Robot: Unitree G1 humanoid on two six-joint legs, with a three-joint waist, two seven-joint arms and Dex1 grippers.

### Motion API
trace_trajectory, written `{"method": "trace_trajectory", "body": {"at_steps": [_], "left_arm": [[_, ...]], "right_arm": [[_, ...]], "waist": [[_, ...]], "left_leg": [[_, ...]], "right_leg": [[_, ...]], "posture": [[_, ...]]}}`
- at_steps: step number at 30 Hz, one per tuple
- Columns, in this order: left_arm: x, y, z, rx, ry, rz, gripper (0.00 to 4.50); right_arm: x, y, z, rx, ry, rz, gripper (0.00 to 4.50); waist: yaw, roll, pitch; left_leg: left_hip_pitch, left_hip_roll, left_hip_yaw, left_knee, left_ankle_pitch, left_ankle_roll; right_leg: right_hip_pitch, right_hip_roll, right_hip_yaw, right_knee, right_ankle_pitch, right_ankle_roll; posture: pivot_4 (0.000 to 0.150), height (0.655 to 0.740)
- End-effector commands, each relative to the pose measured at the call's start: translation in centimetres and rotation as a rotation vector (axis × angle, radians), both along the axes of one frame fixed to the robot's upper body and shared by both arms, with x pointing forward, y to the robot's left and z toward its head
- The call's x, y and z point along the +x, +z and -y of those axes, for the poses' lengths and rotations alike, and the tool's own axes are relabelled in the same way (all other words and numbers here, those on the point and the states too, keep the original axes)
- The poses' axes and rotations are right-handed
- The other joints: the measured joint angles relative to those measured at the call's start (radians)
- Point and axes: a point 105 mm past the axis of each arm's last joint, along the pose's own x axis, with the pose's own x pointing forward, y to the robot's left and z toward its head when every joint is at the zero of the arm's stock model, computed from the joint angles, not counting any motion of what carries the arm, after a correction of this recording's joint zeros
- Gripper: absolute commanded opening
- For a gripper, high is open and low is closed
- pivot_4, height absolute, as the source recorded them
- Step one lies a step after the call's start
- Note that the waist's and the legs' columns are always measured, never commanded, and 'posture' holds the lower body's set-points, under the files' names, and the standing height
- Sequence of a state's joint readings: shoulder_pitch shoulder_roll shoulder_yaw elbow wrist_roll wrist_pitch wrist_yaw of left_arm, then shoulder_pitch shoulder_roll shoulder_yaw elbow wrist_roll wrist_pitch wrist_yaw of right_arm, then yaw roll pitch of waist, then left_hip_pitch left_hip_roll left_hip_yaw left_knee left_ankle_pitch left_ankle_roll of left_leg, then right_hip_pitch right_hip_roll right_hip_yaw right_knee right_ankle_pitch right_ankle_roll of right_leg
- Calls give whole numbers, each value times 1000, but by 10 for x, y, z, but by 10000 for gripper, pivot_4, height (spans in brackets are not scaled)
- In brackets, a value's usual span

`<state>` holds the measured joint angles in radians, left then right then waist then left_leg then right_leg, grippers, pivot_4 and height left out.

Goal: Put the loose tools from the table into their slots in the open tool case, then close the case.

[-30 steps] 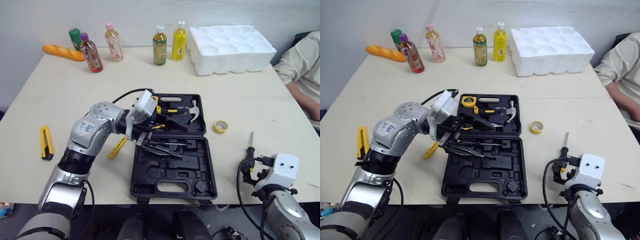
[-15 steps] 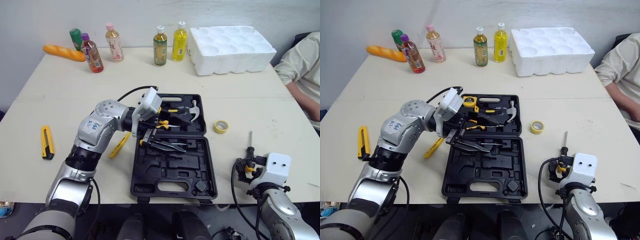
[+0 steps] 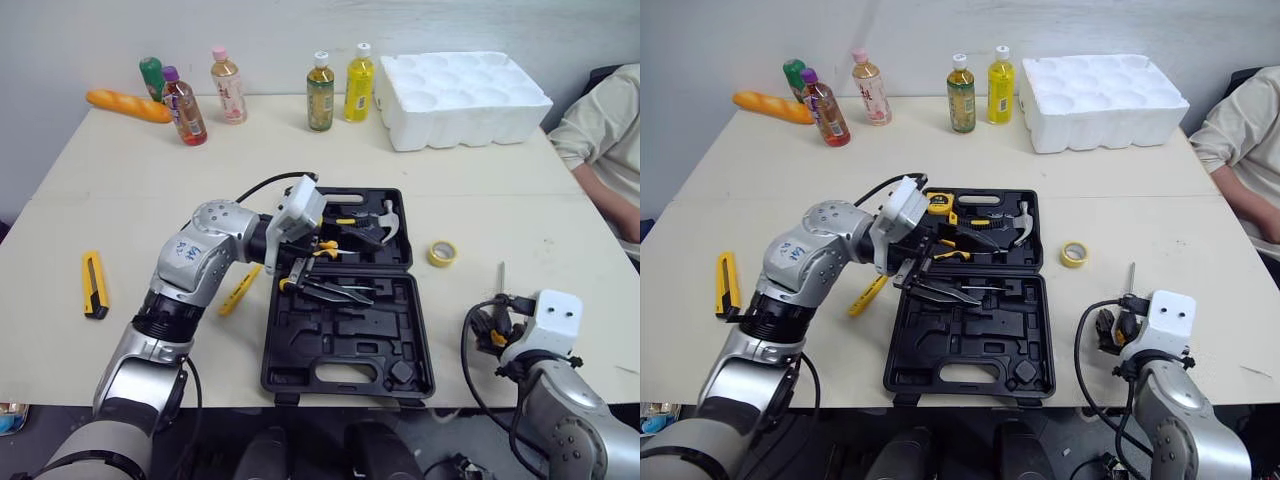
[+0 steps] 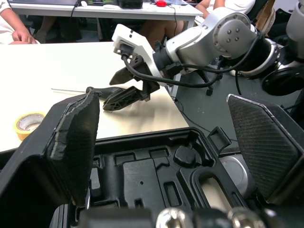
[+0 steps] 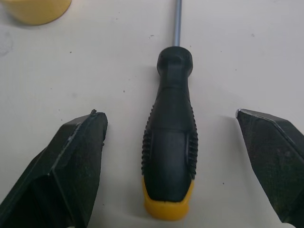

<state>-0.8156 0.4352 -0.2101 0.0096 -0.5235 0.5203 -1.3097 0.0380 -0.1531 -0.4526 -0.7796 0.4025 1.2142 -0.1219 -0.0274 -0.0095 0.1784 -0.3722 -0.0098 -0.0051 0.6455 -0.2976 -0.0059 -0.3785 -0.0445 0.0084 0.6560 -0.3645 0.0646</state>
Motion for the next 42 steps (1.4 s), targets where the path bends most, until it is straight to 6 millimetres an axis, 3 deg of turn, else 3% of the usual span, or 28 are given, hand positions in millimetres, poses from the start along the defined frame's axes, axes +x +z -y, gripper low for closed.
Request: {"method": "trace_trajectory", "body": {"at_steps": [1, 6, 7, 9, 14, 15, 20, 23, 27, 32, 35, 38, 42], "left_arm": [[-5, 7, 3, -15, -17, 44, 44894], [-5, 7, 2, -17, -13, 47, 44894], [-5, 7, 2, -18, -12, 47, 44991], [-5, 7, 2, -19, -11, 48, 45000], [-5, 8, 3, -23, -8, 48, 45000], [-5, 8, 3, -24, -8, 47, 45000], [-5, 9, 3, -24, -15, 43, 45000], [-4, 9, 2, -19, -15, 48, 45000], [3, 4, -5, -5, 46, 46, 45000], [8, 1, -24, -1, 152, 11, 45000], [2, -16, -57, 80, 261, 24, 45000], [-1, -27, -82, 152, 364, 25, 45000], [-11, -40, -108, 237, 444, 29, 45000]], "right_arm": [[-3, 5, 1, 7, -10, -3, 45000], [-4, 1, 1, 37, -19, -31, 45000], [-4, 1, 1, 36, -19, -34, 42653], [-4, 1, 2, 35, -20, -35, 36340], [-2, 0, -2, 63, -13, -29, 11263], [-2, 0, -2, 63, -14, -30, 10250], [-5, 2, 0, 55, -29, -21, 10282], [-3, 14, 1, 51, -10, 33, 10282], [4, 64, -16, -50, 277, 179, 10282], [2, 86, -51, -146, 700, 165, 10282], [-1, 103, -89, -197, 1107, 170, 10282], [2, 102, -108, -247, 1355, 127, 10282], [28, 91, -114, -315, 1456, 25, 10282]], "waist": [[0, 0, 0], [-1, 0, 0], [-1, 0, 0], [-1, 0, 0], [-2, 0, 0], [-2, 0, 0], [-2, 0, 0], [-1, 0, 0], [-3, 1, 1], [-3, 1, 1], [-16, 2, 2], [-17, -2, 5], [-9, -5, 7]], "left_leg": [[0, 0, 0, 0, 0, 0], [0, 0, 0, 0, 0, 1], [0, 0, 0, 0, -1, 1], [0, 0, 0, 0, -1, 1], [0, 0, 0, 0, -1, 1], [0, 0, 0, 0, -1, 1], [0, 0, 0, 0, -1, 1], [0, 0, 0, 0, -1, 1], [0, 0, 1, 0, -1, 2], [0, 2, -1, 0, -3, 5], [0, 2, 0, 0, -3, 5], [2, 3, -1, 0, -4, 6], [1, 3, -3, 0, -4, 6]], "right_leg": [[0, 0, 0, 0, 0, 0], [0, 0, 0, 0, 0, 0], [0, 0, 0, 0, 0, 0], [0, 0, 0, 0, 0, 0], [0, 0, 0, 0, 0, 0], [0, 0, 0, 0, 0, 0], [0, 0, 0, 0, 0, 0], [0, 0, 0, 0, 0, 0], [0, 0, 0, 0, 0, 0], [1, 2, 0, -1, 0, 0], [0, 3, 1, -1, 0, 0], [1, 3, 1, -2, 0, 0], [2, 1, -1, -3, 0, 0]], "posture": [[1500, 7400], [1500, 7400], [1500, 7400], [1500, 7400], [1500, 7400], [1500, 7400], [1500, 7400], [1500, 7400], [1500, 7400], [1500, 7400], [1500, 7400], [1500, 7400], [1500, 7400]]}}
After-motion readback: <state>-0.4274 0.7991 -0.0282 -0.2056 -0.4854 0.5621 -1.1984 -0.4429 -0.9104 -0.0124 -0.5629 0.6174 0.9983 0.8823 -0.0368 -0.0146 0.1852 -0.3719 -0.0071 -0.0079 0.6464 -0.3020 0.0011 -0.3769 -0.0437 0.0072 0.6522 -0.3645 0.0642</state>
